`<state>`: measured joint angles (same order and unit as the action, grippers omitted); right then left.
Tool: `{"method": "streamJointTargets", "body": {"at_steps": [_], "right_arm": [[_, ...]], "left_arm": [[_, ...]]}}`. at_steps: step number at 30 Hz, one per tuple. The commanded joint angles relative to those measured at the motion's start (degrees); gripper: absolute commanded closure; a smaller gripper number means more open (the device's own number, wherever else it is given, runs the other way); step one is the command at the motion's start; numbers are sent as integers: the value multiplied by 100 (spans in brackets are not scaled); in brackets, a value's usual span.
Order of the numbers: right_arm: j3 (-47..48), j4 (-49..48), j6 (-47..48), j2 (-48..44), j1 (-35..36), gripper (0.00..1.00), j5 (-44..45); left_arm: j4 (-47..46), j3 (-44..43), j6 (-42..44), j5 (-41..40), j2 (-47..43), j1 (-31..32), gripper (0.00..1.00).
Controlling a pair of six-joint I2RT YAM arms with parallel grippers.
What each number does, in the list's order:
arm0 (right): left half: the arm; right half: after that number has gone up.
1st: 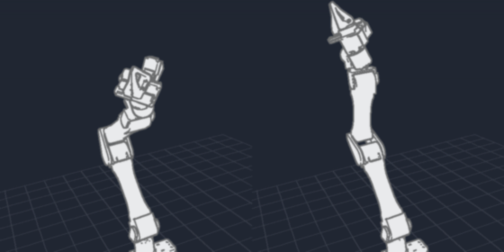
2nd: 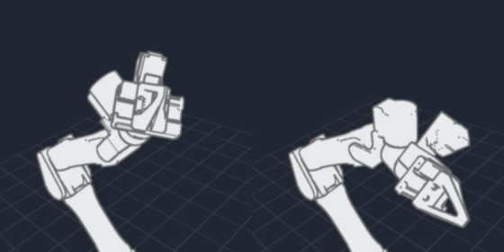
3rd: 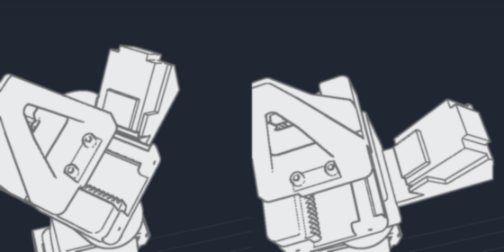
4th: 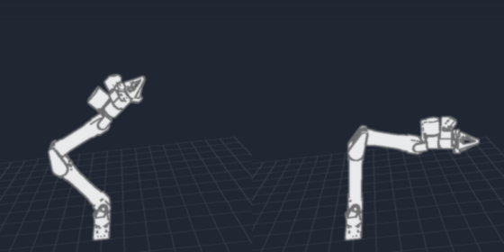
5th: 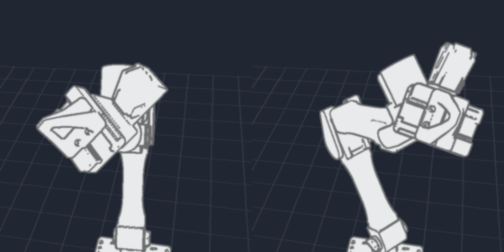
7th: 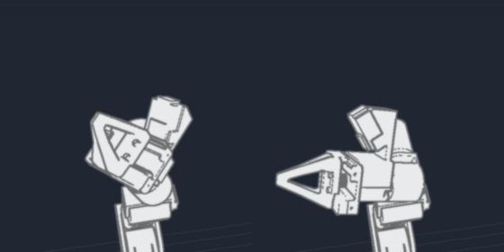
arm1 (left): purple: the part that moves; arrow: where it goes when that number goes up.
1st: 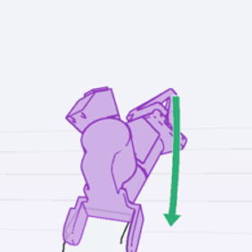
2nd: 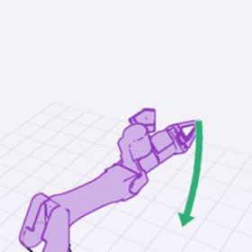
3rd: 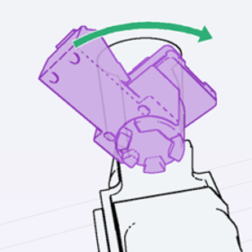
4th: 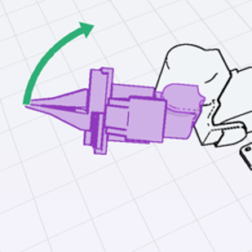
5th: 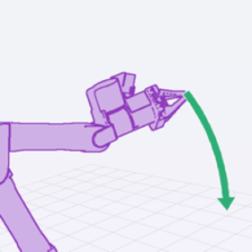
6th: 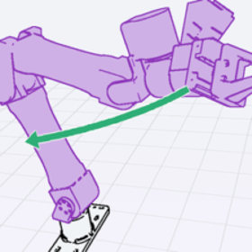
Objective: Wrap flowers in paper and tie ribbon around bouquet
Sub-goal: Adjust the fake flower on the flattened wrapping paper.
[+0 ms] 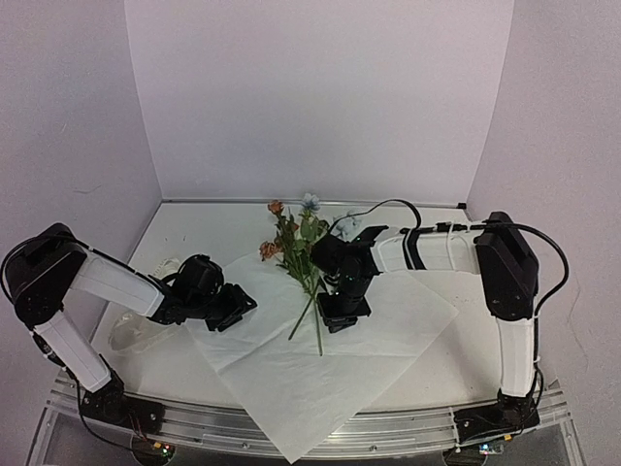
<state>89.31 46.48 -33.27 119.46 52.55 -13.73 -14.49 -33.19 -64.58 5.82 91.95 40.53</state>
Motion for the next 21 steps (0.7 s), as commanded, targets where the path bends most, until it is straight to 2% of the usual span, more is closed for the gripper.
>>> {"method": "streamJointTargets", "body": {"at_steps": [1,3,6,10,14,16,21], "right_arm": [[-53,-163,-296,-104,224,100,-166],[-89,-165,-275,-105,251,100,-112],[-171,-159,-125,-277,251,90,-10],[-281,-58,40,-643,249,68,66],[-623,-13,97,-1245,247,44,178],[-907,-34,52,-1600,266,36,154],[-1567,-48,242,-2331,958,28,628]], "left_arm": [[153,-12,-29,-72,138,-19,44],[153,-10,-22,-64,123,-19,44],[157,-16,10,-49,99,-19,44],[301,-226,340,9,0,-16,44],[755,-543,751,13,-422,14,37],[960,-595,896,-43,-701,71,33],[1314,-575,1125,-154,-1152,306,30]]}}
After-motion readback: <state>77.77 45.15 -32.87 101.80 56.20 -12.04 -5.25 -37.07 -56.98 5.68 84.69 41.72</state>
